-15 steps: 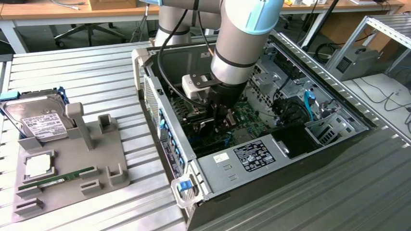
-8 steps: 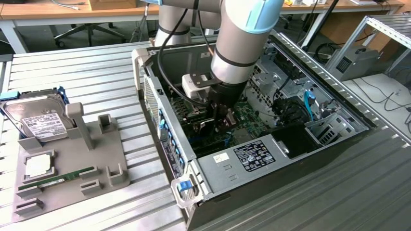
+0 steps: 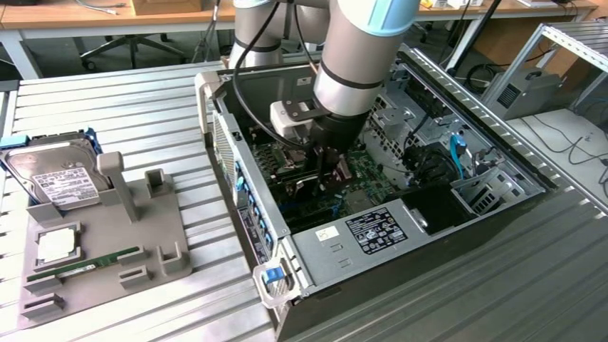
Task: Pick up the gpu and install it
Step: 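Insert the gpu into the slot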
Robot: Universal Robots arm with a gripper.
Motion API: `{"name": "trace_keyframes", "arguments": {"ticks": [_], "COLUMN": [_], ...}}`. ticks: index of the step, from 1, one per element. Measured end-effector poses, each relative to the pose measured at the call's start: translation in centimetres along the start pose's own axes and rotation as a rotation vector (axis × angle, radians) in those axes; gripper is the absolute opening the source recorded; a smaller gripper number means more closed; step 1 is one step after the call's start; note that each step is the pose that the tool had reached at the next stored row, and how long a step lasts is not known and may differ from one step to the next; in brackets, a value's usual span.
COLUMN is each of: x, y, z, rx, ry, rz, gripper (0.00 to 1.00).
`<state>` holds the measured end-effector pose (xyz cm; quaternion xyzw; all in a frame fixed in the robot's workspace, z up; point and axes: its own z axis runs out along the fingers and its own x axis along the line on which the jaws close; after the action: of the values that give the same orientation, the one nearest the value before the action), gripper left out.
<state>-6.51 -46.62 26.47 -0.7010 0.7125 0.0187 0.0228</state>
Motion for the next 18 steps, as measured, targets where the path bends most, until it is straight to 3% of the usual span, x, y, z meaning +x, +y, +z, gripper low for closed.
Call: {"name": "trace_keyframes", "arguments": {"ticks": [6, 16, 18], "x": [-0.05, -0.06, -0.05], "y": [-0.01, 0.05, 0.53], "z": [-0.93, -1.0, -0.96], "rx": [0.0001, 0.0005, 0.0063], "ry": [0.0012, 0.0018, 0.0016], "rz": [0.0, 0.0, 0.0], "gripper": [0.53, 0.53, 0.53]}}
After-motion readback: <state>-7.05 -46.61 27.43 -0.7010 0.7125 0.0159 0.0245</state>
